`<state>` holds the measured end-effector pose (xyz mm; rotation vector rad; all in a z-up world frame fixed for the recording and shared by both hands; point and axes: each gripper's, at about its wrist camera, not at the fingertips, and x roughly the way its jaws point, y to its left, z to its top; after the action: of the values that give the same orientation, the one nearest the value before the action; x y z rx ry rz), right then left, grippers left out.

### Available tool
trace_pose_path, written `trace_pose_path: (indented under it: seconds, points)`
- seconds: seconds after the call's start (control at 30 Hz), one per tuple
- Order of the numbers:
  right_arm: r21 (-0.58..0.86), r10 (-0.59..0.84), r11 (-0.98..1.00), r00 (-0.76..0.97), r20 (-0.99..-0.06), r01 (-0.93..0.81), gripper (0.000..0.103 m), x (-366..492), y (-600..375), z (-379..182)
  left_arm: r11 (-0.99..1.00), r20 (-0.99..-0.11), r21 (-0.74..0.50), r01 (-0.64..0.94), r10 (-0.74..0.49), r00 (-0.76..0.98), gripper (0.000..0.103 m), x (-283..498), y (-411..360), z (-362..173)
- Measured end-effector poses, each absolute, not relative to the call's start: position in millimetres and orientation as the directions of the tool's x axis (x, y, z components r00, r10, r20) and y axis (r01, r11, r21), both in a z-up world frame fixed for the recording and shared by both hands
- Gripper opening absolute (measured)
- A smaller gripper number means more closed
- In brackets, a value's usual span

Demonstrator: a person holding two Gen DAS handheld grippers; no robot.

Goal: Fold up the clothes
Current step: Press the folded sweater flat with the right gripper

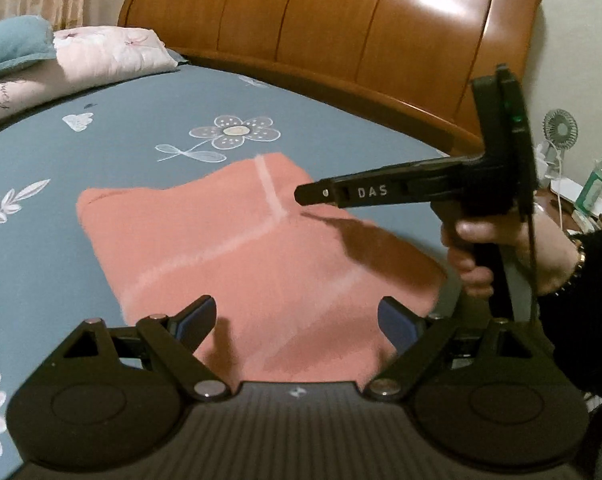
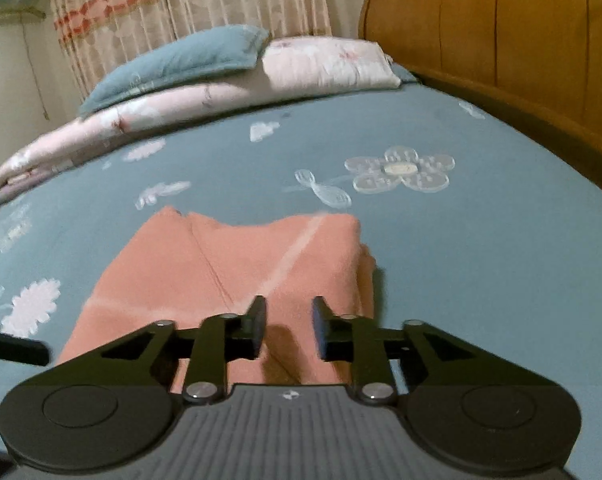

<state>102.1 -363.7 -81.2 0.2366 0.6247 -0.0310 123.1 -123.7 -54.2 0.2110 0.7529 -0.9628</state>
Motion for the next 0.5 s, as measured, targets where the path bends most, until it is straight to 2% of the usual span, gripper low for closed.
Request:
trace_pose_path:
  seconds: [0.27,0.37,0.5]
  points:
    - [0.223,0.028,0.967,0.811,-0.584,0.128,0.04,113.7,-373.0,-89.1,0.569,-0.676,-0.2,0.798,-0.67,0.307,0.089,137.1,-134.6,-69.6]
    - [0.22,0.014,0.964,0.804,-0.594,0.147,0.045,116.8,-377.6,-92.0,0.57,-0.676,-0.228,0.789,-0.676,0.294,0.089,142.4,-133.7,-69.9]
    - [0.254,0.028,0.954,0.802,-0.596,0.156,0.046,116.3,-384.3,-97.1,0.584,-0.676,-0.228,0.779,-0.671,0.305,0.089,138.7,-134.6,-67.9]
